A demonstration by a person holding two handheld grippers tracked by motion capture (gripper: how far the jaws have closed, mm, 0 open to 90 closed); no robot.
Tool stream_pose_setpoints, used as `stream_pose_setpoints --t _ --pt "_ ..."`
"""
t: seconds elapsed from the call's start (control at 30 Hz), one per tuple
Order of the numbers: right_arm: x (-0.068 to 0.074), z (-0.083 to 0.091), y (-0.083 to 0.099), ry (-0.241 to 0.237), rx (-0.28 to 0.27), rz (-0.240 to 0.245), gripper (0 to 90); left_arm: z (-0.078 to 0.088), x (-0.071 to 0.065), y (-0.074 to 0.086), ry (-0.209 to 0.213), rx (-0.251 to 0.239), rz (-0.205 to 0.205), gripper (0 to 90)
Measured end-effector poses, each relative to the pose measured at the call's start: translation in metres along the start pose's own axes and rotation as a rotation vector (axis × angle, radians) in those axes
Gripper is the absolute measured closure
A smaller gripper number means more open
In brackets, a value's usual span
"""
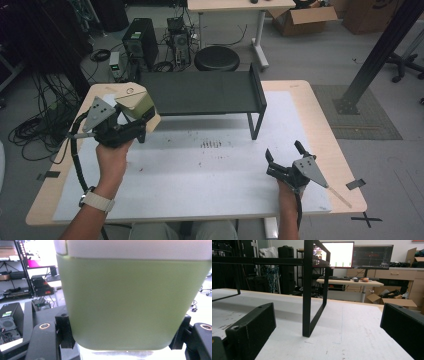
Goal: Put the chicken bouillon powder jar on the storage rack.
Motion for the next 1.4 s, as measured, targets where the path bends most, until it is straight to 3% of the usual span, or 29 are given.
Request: stream_pose_setpoints --t 0.43,1.13,1.4 --pt "0.0 0.0 0.0 0.0 -0.002 -0.001 0.0 -0.035 0.004 -0.021 0.017 -0.017 0.015 29.6" --pt "0.0 0.0 0.0 -0.001 -0.005 -0.003 0.0 -0.098 -0.001 -0.048 0.064 -0.013 -0.014 29.6" --pt "-0.001 0.0 0.0 -0.001 -0.004 -0.004 0.0 -0.122 0.0 -0.057 0.078 -0.017 0.0 29.6"
Point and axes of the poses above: each handheld gripper's, and its own axes: z roughly backward along the jaws, y roughly out of its underside, x roughly to its left, the point moved 6 cm from there along -z, roughly forward along the jaws, and after that the axes turned 12 degrees about y, right-handed, at the moved point
